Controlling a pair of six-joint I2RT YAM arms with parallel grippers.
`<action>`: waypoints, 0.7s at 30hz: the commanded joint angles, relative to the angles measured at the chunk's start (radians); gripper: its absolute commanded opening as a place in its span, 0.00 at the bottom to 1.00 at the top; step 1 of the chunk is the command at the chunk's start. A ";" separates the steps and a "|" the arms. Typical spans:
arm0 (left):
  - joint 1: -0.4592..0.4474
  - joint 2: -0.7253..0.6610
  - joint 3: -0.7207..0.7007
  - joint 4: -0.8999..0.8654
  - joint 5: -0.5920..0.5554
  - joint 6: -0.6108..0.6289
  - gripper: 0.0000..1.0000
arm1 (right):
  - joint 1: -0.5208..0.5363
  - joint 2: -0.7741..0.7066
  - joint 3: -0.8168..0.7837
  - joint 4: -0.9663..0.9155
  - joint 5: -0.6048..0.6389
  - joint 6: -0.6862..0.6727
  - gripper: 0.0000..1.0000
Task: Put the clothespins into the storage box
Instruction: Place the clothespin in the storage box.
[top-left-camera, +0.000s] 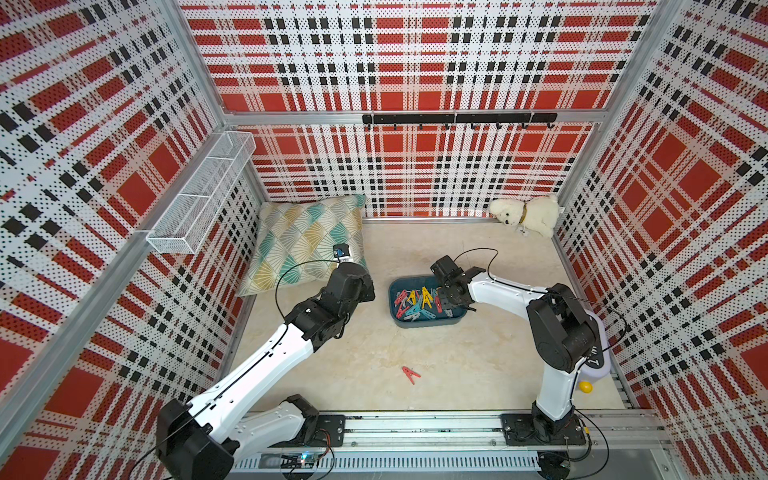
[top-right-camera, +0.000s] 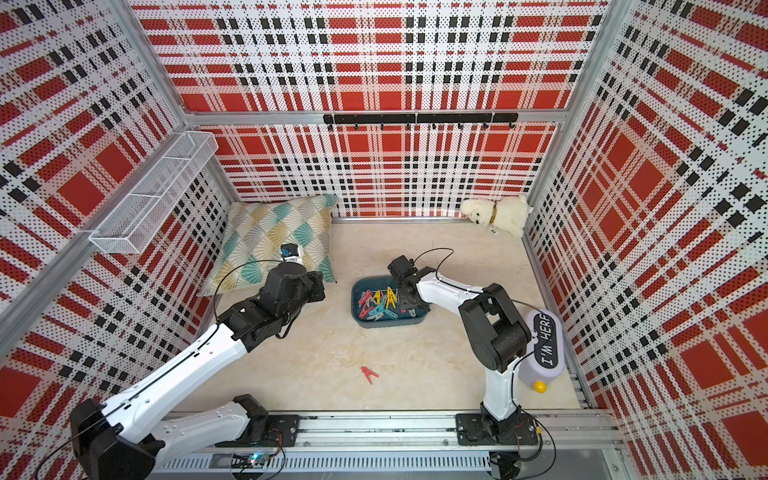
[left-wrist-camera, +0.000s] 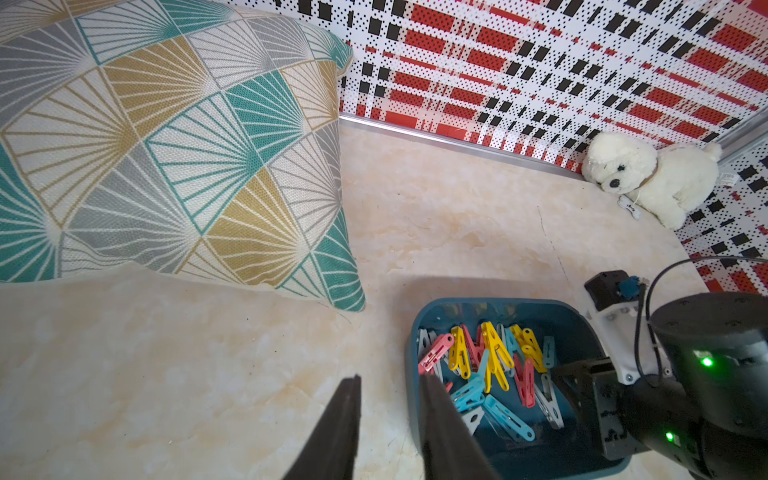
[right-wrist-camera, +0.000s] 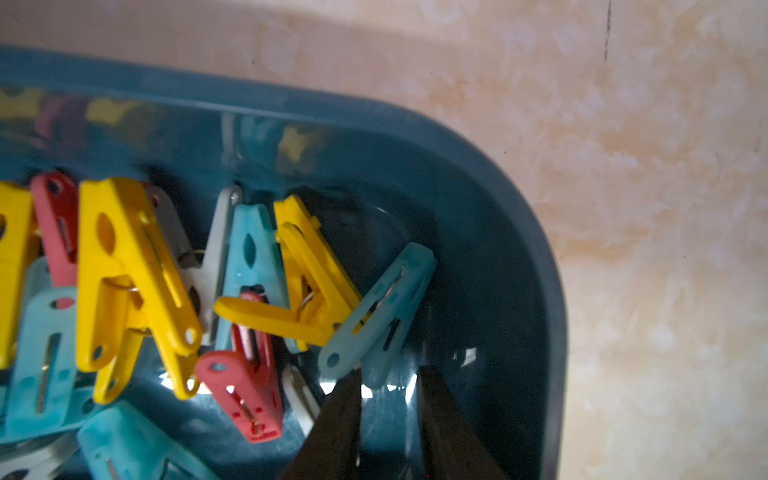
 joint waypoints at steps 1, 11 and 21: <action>-0.003 -0.006 0.006 0.003 -0.003 0.003 0.30 | -0.004 -0.061 0.022 -0.012 -0.018 -0.008 0.31; -0.003 0.031 0.014 0.008 0.000 0.004 0.30 | 0.027 -0.312 -0.029 -0.009 -0.256 -0.138 0.37; 0.011 0.064 0.027 0.011 0.009 0.006 0.30 | 0.332 -0.471 -0.209 0.015 -0.341 -0.224 0.37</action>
